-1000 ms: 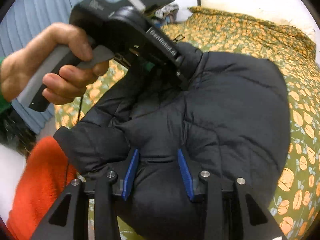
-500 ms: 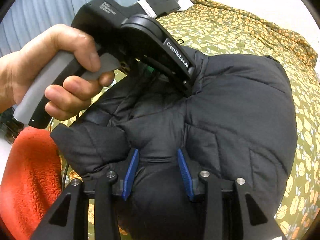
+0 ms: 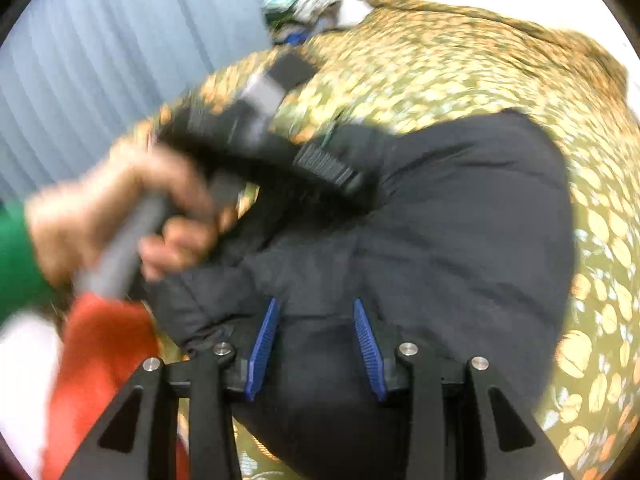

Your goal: Fold large clothes

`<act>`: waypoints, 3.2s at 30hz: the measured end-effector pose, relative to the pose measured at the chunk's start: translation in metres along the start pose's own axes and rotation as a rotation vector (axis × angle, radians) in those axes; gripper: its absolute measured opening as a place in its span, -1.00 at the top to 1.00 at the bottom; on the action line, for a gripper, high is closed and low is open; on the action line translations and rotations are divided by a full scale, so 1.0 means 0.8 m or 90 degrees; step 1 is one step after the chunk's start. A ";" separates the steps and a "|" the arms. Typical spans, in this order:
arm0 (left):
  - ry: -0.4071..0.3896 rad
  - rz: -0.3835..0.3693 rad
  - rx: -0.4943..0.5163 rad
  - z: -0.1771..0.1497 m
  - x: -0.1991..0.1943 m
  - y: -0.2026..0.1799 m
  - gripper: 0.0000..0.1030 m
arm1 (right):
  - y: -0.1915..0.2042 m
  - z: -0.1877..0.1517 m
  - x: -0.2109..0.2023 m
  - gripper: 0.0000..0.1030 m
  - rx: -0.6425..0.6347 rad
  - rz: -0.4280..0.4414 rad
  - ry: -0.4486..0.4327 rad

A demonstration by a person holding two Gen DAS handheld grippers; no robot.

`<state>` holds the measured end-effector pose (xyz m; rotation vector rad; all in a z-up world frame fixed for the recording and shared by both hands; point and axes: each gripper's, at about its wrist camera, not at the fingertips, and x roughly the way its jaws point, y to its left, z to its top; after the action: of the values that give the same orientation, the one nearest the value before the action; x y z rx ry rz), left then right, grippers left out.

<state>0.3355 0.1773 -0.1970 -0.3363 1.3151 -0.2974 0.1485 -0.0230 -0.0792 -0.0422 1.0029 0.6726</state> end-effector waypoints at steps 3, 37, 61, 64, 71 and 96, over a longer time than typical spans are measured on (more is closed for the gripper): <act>-0.006 -0.021 -0.010 -0.001 0.002 0.007 -0.07 | -0.042 0.025 -0.030 0.23 0.030 -0.037 -0.027; -0.014 -0.058 -0.018 0.002 0.007 0.024 -0.08 | -0.091 -0.001 -0.064 0.18 0.090 -0.023 0.084; -0.040 -0.015 -0.013 -0.002 -0.011 0.004 -0.31 | -0.079 -0.052 -0.039 0.19 0.127 -0.099 0.082; -0.037 -0.023 -0.011 -0.004 -0.030 -0.004 -0.35 | -0.071 -0.016 -0.059 0.19 0.101 -0.105 0.013; -0.107 -0.112 -0.048 -0.023 -0.102 0.043 -0.67 | -0.064 0.038 0.002 0.14 0.065 -0.064 0.053; -0.066 -0.494 -0.151 -0.036 -0.039 0.092 -0.82 | -0.077 0.024 0.030 0.18 0.081 -0.057 0.058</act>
<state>0.3022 0.2550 -0.2048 -1.0532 1.0714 -0.7629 0.2050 -0.0542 -0.1037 -0.0063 1.1231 0.5277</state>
